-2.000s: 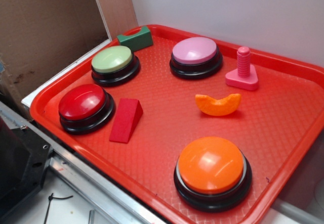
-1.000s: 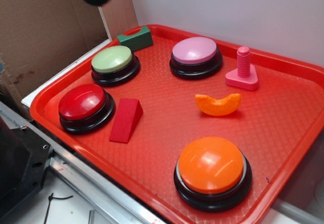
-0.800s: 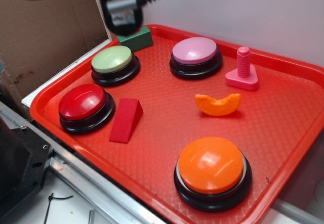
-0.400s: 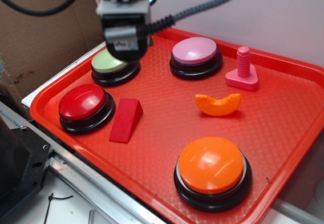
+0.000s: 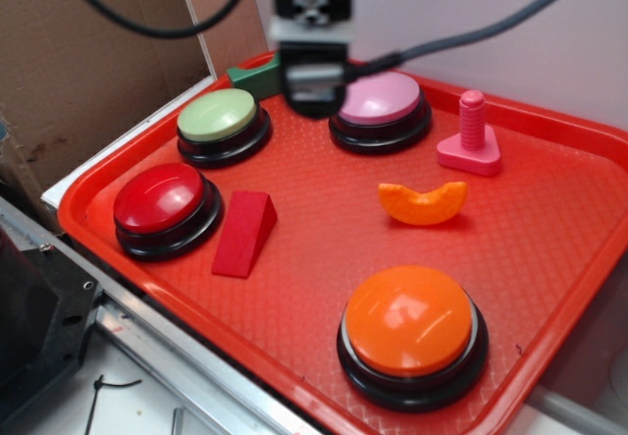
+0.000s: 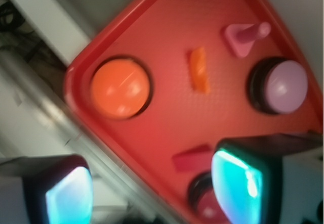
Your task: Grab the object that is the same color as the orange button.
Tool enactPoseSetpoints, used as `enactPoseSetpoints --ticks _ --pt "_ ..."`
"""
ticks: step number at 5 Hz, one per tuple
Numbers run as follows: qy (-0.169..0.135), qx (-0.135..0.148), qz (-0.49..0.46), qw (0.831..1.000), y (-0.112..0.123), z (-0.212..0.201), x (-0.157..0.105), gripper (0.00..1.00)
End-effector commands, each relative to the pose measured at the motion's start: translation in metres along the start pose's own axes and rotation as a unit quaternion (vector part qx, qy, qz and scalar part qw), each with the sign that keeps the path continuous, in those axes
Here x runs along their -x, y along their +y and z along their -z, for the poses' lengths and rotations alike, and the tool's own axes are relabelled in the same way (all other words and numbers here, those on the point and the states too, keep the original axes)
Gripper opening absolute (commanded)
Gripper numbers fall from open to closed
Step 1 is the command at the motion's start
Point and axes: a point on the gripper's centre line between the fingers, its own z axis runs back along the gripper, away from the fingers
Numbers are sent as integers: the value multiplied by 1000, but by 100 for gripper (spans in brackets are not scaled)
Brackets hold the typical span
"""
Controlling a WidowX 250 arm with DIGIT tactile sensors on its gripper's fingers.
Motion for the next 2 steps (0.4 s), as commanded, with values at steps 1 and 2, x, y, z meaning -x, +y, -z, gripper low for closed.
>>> enactPoseSetpoints --ticks 1,2 --pt "-27 -6 -63 998 52 1 -18 100" --pt "-61 -27 -92 994 60 34 -20 100"
